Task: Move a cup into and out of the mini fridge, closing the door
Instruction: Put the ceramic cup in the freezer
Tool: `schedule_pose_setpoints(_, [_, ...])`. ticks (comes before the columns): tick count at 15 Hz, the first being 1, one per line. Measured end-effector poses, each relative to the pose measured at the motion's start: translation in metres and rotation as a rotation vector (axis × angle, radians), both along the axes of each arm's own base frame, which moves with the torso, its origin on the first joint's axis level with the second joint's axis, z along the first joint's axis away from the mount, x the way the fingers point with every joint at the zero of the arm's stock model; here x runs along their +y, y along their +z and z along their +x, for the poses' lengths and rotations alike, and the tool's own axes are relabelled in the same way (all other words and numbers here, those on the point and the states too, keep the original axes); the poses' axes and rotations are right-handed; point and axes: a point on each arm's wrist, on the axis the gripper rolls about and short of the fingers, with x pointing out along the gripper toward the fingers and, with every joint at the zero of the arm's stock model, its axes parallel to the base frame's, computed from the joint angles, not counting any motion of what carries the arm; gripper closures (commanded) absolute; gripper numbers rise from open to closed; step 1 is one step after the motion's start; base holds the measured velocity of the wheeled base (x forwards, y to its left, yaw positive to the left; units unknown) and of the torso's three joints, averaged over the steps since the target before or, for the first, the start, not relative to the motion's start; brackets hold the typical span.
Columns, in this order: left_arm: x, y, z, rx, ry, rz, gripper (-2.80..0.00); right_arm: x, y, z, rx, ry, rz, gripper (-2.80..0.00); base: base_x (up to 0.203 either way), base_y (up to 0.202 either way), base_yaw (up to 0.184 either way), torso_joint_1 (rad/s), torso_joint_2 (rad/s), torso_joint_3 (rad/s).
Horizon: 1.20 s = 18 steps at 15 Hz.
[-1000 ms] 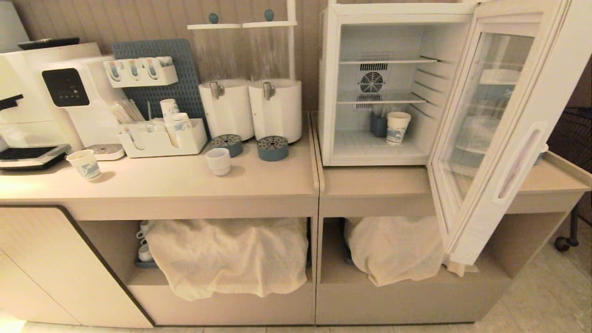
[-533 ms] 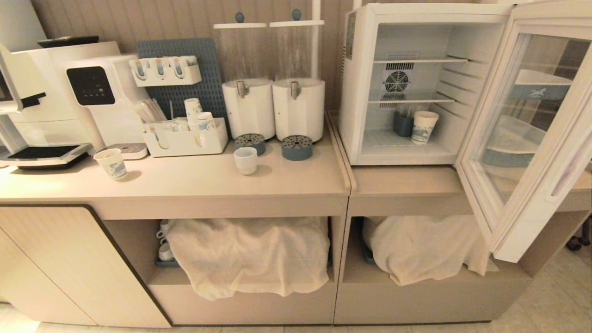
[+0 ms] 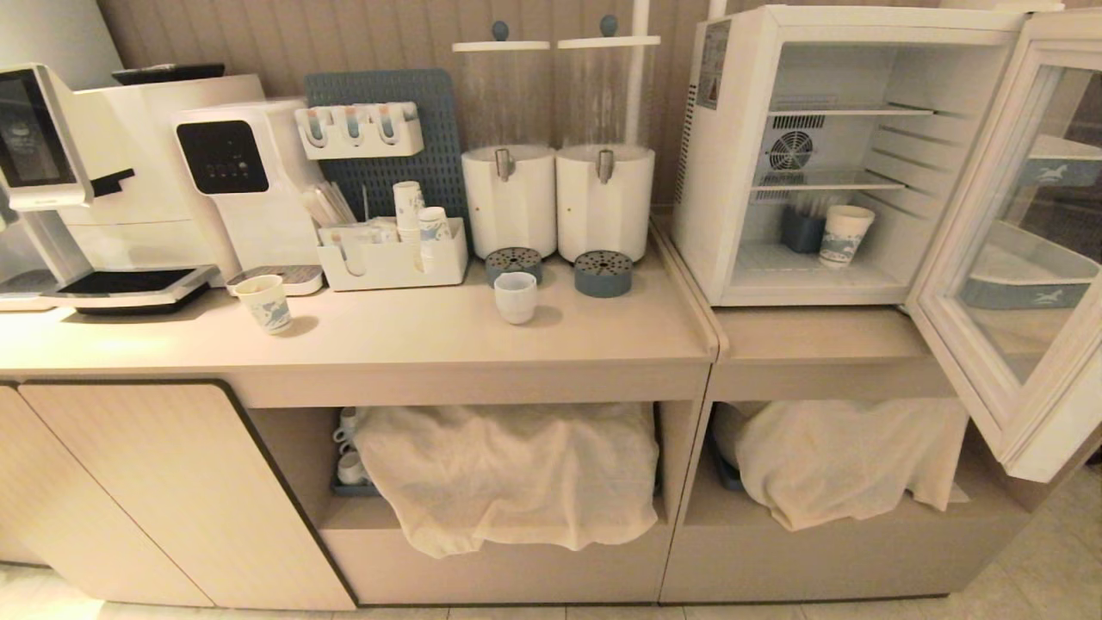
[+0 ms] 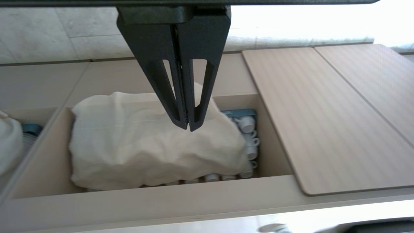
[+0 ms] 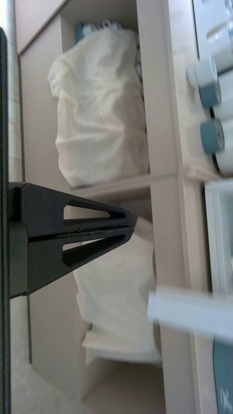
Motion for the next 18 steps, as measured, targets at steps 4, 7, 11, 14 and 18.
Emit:
schedule_pose_setpoints(4, [0.0000, 0.0000, 0.0000, 0.000, -0.001, -0.002, 0.00, 0.0000, 0.0001, 0.0000, -0.001, 0.000, 0.000, 0.00, 0.000, 0.194, -0.001, 0.004, 0.00, 0.001])
schedule_pose_setpoints(7, [0.0000, 0.0000, 0.0000, 0.000, 0.000, -0.001, 0.00, 0.0000, 0.0000, 0.0000, 0.000, 0.000, 0.000, 0.00, 0.000, 0.195, 0.000, 0.004, 0.00, 0.002])
schedule_pose_setpoints(11, [0.0000, 0.0000, 0.0000, 0.000, 0.000, -0.001, 0.00, 0.0000, 0.0000, 0.0000, 0.000, 0.000, 0.000, 0.00, 0.000, 0.194, 0.001, 0.001, 0.00, 0.002])
schedule_pose_setpoints(14, [0.0000, 0.0000, 0.0000, 0.000, 0.000, -0.004, 0.00, 0.0000, 0.0000, 0.0000, 0.000, -0.001, 0.000, 0.00, 0.000, 0.195, 0.001, 0.002, 0.00, 0.001])
schedule_pose_setpoints(18, [0.0000, -0.0002, 0.0001, 0.001, -0.001, -0.004, 0.00, 0.0000, 0.0000, 0.0000, 0.000, -0.001, 0.000, 0.00, 0.000, 0.187, 0.000, 0.002, 0.00, 0.001])
